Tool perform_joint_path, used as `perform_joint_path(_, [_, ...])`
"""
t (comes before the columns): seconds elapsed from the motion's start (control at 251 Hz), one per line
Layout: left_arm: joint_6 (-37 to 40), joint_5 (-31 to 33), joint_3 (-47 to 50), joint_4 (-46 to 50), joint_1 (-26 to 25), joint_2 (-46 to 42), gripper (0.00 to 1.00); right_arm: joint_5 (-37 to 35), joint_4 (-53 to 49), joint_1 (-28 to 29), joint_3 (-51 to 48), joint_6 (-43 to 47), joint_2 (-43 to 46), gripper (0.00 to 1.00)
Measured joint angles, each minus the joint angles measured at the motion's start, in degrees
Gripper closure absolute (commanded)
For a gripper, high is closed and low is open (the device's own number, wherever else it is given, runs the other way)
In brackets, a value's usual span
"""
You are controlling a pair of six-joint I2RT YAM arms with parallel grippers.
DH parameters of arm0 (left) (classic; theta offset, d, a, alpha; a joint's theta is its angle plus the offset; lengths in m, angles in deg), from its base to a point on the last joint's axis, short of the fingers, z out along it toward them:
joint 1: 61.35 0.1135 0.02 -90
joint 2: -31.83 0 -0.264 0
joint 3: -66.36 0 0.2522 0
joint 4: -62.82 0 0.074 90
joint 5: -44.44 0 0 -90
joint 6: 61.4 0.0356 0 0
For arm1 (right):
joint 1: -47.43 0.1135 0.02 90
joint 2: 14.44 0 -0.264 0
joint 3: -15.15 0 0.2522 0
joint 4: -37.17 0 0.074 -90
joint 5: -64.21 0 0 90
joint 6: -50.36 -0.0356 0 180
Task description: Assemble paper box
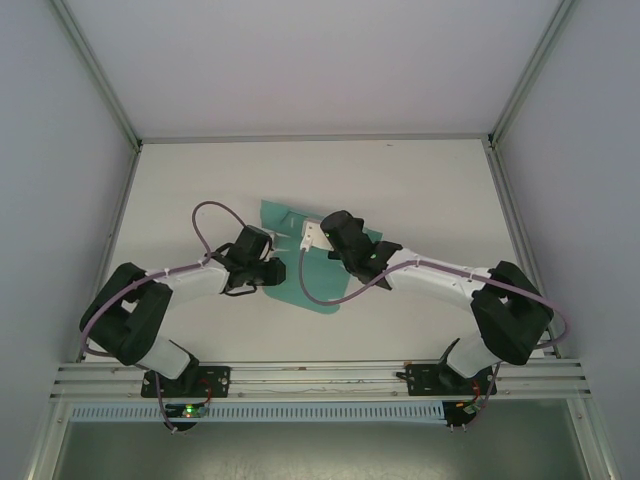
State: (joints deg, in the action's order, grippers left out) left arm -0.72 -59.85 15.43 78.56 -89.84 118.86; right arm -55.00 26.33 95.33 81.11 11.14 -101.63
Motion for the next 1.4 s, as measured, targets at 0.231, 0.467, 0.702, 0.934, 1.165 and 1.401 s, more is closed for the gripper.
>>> perform_joint_path(0.231, [-1.8, 1.1, 0.1, -4.2, 0.0, 2.9, 0.93, -1.6, 10.0, 3.5, -8.8, 4.4, 2.6, 1.0])
perform_joint_path(0.467, [-3.1, 1.3, 0.2, -9.6, -0.4, 5.0, 0.96, -1.9, 12.2, 6.3, -11.2, 4.7, 0.5, 1.0])
perform_joint_path(0.702, [-3.1, 2.8, 0.9, -10.7, -1.2, 4.5, 0.96, -5.7, 13.4, 5.0, -8.0, 4.6, -6.4, 1.0])
perform_joint_path(0.934, [-3.6, 3.8, 2.8, -11.8, -1.6, 3.2, 0.96, -3.1, 13.3, 0.7, -4.1, 5.2, -7.9, 1.0])
perform_joint_path(1.165, [-4.0, 3.9, 2.8, -11.8, -1.8, 3.2, 0.96, -6.9, 17.2, -0.8, -0.2, 8.0, -13.9, 1.0])
perform_joint_path(1.401, [-5.3, 4.8, 5.7, -5.3, -4.5, -2.9, 0.94, -6.3, 18.4, -1.0, -3.9, 10.6, -11.4, 1.0])
